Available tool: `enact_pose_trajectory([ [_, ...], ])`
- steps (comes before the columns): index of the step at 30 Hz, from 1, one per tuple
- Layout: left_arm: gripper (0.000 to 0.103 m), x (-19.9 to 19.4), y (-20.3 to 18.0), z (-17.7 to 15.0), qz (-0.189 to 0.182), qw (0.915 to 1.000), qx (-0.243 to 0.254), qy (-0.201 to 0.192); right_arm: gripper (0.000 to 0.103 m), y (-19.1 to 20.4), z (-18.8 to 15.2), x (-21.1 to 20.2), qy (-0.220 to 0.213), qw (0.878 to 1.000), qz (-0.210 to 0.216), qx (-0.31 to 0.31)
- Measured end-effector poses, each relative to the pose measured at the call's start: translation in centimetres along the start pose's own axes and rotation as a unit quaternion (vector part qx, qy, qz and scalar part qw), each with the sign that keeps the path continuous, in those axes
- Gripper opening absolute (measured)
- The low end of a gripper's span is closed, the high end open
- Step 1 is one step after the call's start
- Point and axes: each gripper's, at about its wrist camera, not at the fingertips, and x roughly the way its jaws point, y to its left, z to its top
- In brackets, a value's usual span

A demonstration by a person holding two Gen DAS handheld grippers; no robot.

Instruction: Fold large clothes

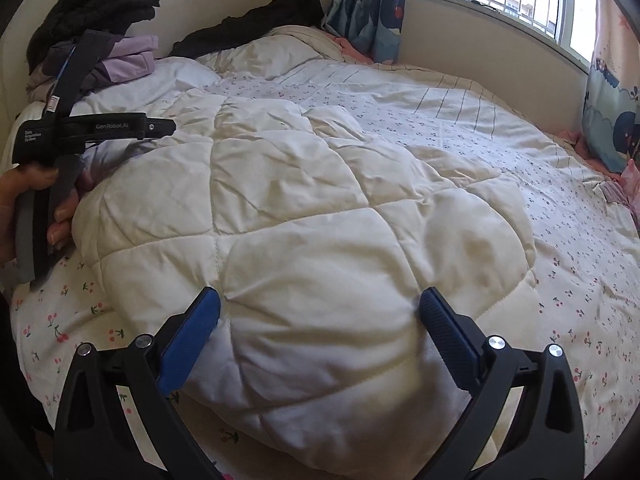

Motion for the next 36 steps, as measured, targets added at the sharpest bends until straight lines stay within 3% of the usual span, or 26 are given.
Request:
enact_pose_trajectory([
  [6,0.096,-1.0,0.8,-0.4,0.004,0.9999,0.009,0.003,0.096,-0.4,-0.7,-1.8,-0.009,1.0,-0.009,0.0],
  [10,0.096,-2.4,2.2,-0.5,0.014,0.9997,-0.016,-0.008,0.096,-0.6,-1.0,-3.5,-0.036,0.999,-0.002,0.007],
  [12,0.096,-2.7,3.3,-0.6,0.018,0.9993,-0.032,-0.002,0.096,-1.1,-1.3,-3.0,-0.018,1.0,0.006,0.023],
  [14,0.096,-2.2,4.0,-1.1,0.014,0.999,-0.039,0.019,0.096,-2.2,-2.1,-0.9,0.034,0.998,0.022,0.051],
  [16,0.096,-1.8,3.7,-1.7,0.022,0.999,-0.02,0.032,0.096,-2.3,-2.4,-1.1,0.026,0.998,0.025,0.055],
  [19,0.096,-2.9,3.2,-2.0,0.029,0.9994,-0.002,0.02,0.096,-2.1,-2.2,-2.1,0.019,0.998,0.023,0.06],
  [26,0.096,-6.2,7.0,-2.2,-0.017,0.9936,-0.111,0.001,0.096,-2.5,-3.1,-4.9,0.015,0.997,0.029,0.071],
  [28,0.096,-6.7,9.0,-2.8,-0.055,0.985,-0.163,0.014,0.096,-3.0,-3.9,-5.7,0.016,0.995,0.036,0.087],
  [31,0.096,-7.5,10.8,-3.7,-0.086,0.9752,-0.202,0.022,0.096,-3.9,-5.3,-6.9,0.02,0.992,0.044,0.115],
  [36,0.096,-9.2,13.4,-5.5,-0.079,0.9637,-0.254,0.019,0.096,-5.6,-7.9,-8.0,0.026,0.982,0.065,0.177],
])
